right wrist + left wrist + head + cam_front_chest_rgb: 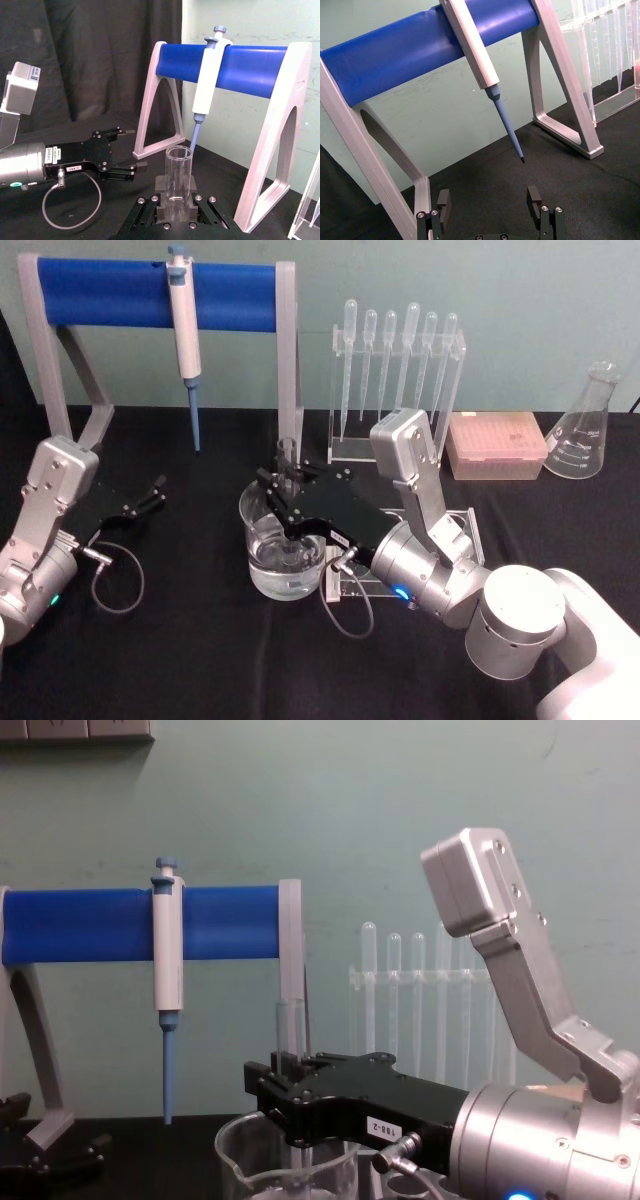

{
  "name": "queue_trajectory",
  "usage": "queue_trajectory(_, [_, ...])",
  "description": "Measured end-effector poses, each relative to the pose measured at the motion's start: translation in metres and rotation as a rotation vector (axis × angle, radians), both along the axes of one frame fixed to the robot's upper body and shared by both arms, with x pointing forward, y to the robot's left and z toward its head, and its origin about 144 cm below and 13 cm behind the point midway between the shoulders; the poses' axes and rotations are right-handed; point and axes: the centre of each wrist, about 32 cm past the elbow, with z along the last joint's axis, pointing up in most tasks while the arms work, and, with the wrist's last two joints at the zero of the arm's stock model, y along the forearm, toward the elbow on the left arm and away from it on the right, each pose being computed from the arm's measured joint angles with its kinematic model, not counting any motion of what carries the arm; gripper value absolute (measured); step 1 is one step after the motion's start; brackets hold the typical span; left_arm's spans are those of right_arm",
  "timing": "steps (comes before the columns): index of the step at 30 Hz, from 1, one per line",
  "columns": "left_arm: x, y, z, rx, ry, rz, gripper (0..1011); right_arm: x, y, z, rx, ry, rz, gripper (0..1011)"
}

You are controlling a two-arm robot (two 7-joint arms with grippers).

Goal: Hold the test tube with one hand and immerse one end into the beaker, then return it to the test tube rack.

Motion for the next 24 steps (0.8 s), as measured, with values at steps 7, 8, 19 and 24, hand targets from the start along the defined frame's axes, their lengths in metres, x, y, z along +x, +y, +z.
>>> queue_trajectory(7, [0.0000, 0.0000, 0.0000, 0.000, 0.000, 0.000, 1000, -0.0001, 0.0001, -0.0001, -0.001, 0.000, 0.001, 228])
queue_trajectory(8, [0.0000, 0.0000, 0.0000, 0.000, 0.000, 0.000, 1000, -0.0001, 0.0001, -0.0001, -0.001, 0.000, 0.001, 228])
queue_trajectory(19, [0.0000, 0.0000, 0.0000, 0.000, 0.000, 0.000, 1000, -0.0001, 0.0001, 0.0000, -0.002, -0.001, 0.002, 228])
queue_trajectory(24, [0.0000, 0.0000, 0.0000, 0.000, 0.000, 0.000, 1000, -0.0001, 0.0001, 0.0000, -0.002, -0.001, 0.002, 228])
